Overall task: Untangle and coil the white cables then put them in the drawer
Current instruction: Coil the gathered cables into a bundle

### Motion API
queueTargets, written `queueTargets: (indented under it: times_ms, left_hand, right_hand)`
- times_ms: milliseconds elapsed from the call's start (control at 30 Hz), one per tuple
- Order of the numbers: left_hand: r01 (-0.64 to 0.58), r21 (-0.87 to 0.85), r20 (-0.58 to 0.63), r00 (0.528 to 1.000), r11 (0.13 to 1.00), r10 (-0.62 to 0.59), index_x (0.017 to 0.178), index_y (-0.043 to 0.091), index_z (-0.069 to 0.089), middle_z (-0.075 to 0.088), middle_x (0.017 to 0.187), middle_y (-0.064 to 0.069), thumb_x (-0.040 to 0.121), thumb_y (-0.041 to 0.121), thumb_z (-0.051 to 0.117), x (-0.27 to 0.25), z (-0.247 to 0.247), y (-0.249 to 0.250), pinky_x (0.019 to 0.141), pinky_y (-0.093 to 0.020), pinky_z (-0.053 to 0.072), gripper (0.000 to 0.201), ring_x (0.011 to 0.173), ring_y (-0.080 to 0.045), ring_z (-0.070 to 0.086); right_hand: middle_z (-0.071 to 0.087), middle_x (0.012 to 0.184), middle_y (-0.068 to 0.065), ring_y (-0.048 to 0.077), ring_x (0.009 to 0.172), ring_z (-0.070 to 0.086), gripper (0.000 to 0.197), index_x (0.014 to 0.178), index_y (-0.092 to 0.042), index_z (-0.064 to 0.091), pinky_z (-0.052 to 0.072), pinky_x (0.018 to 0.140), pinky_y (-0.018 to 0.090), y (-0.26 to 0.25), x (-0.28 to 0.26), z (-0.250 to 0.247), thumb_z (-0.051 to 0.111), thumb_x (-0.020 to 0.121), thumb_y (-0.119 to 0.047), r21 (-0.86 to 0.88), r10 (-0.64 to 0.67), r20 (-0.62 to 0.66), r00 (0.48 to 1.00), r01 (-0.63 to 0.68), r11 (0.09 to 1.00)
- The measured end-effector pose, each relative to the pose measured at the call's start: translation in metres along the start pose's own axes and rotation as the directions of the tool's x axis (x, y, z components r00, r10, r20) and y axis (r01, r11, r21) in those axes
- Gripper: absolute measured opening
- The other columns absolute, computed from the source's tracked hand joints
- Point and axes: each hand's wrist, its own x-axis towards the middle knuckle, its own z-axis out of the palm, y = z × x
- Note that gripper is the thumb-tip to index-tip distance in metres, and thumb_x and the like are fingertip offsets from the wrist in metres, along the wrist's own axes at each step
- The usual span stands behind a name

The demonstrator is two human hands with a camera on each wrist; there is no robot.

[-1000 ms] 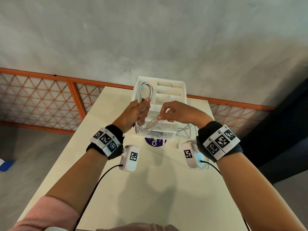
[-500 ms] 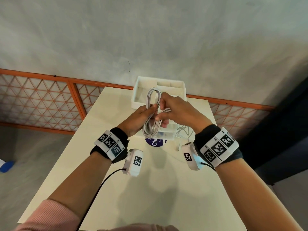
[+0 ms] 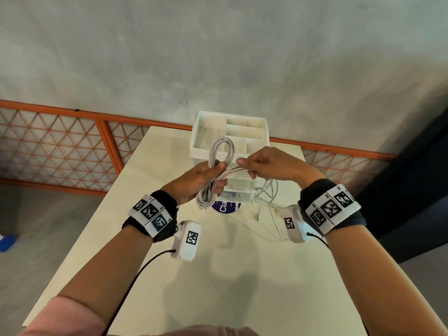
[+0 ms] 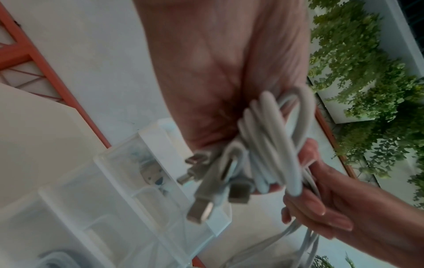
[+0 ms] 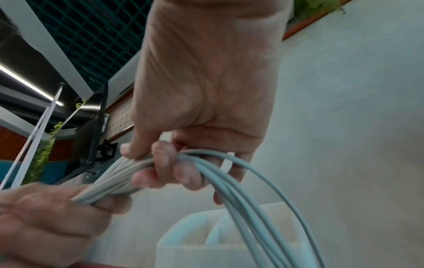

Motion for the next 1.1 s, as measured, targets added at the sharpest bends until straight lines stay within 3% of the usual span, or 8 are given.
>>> queueTargets:
  times_ms: [200, 333, 433, 567, 733, 833, 933, 1100]
  left_hand:
    - [0.059, 0.145, -0.013, 0.998, 0.988, -0.058, 0.075, 0.013, 0.044, 0.041, 0.056, 0.004, 0.101, 0.040, 0.027, 0.002, 0.011, -0.007, 0.060, -0.023, 0.039, 0.041, 0.050, -0.009, 0.040]
    - [0.157, 0.001, -0.038, 0.987, 0.988, -0.157, 0.074, 0.011, 0.048, 0.044, 0.052, 0.002, 0.085, 0.072, 0.010, 0.005, 0.018, -0.005, 0.052, -0.022, 0.041, 0.073, 0.046, -0.013, 0.040]
    - [0.157, -0.066, -0.067, 0.985, 0.985, -0.161, 0.074, 0.008, 0.048, 0.044, 0.045, 0.002, 0.090, 0.066, 0.002, 0.008, 0.021, -0.002, 0.047, -0.022, 0.038, 0.076, 0.040, -0.011, 0.038]
    - [0.165, 0.077, -0.076, 0.984, 0.983, -0.159, 0.073, 0.010, 0.045, 0.039, 0.044, 0.002, 0.097, 0.058, 0.010, 0.009, 0.031, 0.001, 0.049, -0.025, 0.032, 0.064, 0.040, -0.012, 0.032]
    - [0.188, 0.086, -0.032, 0.982, 0.978, -0.186, 0.071, 0.007, 0.045, 0.035, 0.046, 0.001, 0.086, 0.069, -0.008, 0.007, 0.034, 0.004, 0.049, -0.027, 0.028, 0.083, 0.043, -0.014, 0.028]
    - [0.178, 0.108, 0.000, 0.984, 0.978, -0.179, 0.077, 0.006, 0.051, 0.033, 0.050, -0.002, 0.083, 0.075, 0.007, 0.002, 0.034, 0.004, 0.049, -0.027, 0.028, 0.082, 0.045, -0.015, 0.027]
    - [0.122, 0.217, 0.022, 0.991, 0.968, -0.129, 0.083, 0.005, 0.057, 0.032, 0.048, 0.002, 0.095, 0.050, 0.041, -0.001, 0.034, 0.002, 0.051, -0.026, 0.029, 0.050, 0.044, -0.014, 0.027]
    - [0.111, 0.242, -0.005, 0.994, 0.964, -0.113, 0.082, 0.004, 0.059, 0.032, 0.045, 0.003, 0.101, 0.026, 0.033, 0.001, 0.033, 0.001, 0.050, -0.027, 0.029, 0.040, 0.043, -0.014, 0.027]
  right_hand:
    - [0.048, 0.064, 0.012, 0.017, 0.061, 0.046, 0.036, 0.078, -0.006, 0.060, 0.042, 0.063, 0.031, -0.011, 0.003, 0.001, 0.048, 0.097, -0.033, 0.083, -0.064, -0.087, 0.994, 0.071, 0.994]
    - [0.051, 0.060, -0.004, 0.000, 0.041, 0.042, 0.022, 0.105, -0.005, 0.047, 0.033, 0.047, 0.008, -0.021, -0.001, -0.004, 0.053, 0.096, -0.025, 0.297, -0.040, -0.093, 0.995, 0.066, 0.953]
    - [0.052, 0.061, -0.002, -0.002, 0.035, 0.044, 0.022, 0.109, -0.007, 0.041, 0.030, 0.041, 0.005, -0.028, -0.003, -0.005, 0.053, 0.096, -0.021, 0.334, -0.041, -0.119, 0.992, 0.079, 0.939]
    - [0.053, 0.060, 0.000, -0.001, 0.037, 0.042, 0.019, 0.111, -0.012, 0.039, 0.029, 0.040, 0.008, -0.035, 0.002, -0.002, 0.049, 0.098, -0.022, 0.299, -0.039, -0.123, 0.992, 0.074, 0.951]
    - [0.059, 0.062, -0.001, 0.009, 0.053, 0.045, 0.029, 0.112, -0.016, 0.038, 0.035, 0.053, 0.019, -0.030, 0.006, -0.002, 0.057, 0.094, -0.028, 0.339, 0.043, -0.132, 0.990, 0.004, 0.941]
    - [0.061, 0.060, -0.001, 0.009, 0.054, 0.050, 0.035, 0.110, -0.017, 0.039, 0.038, 0.059, 0.024, -0.026, 0.008, -0.002, 0.065, 0.089, -0.028, 0.366, 0.071, -0.134, 0.988, -0.017, 0.931]
    - [0.062, 0.061, 0.002, 0.007, 0.049, 0.051, 0.038, 0.108, -0.017, 0.039, 0.039, 0.049, 0.014, -0.023, 0.009, -0.001, 0.069, 0.086, -0.027, 0.327, 0.062, -0.125, 0.990, -0.018, 0.945]
    - [0.062, 0.069, 0.002, 0.015, 0.058, 0.055, 0.039, 0.094, -0.011, 0.053, 0.041, 0.056, 0.025, -0.015, 0.017, 0.000, 0.073, 0.078, -0.041, 0.130, 0.055, -0.232, 0.971, -0.025, 0.991]
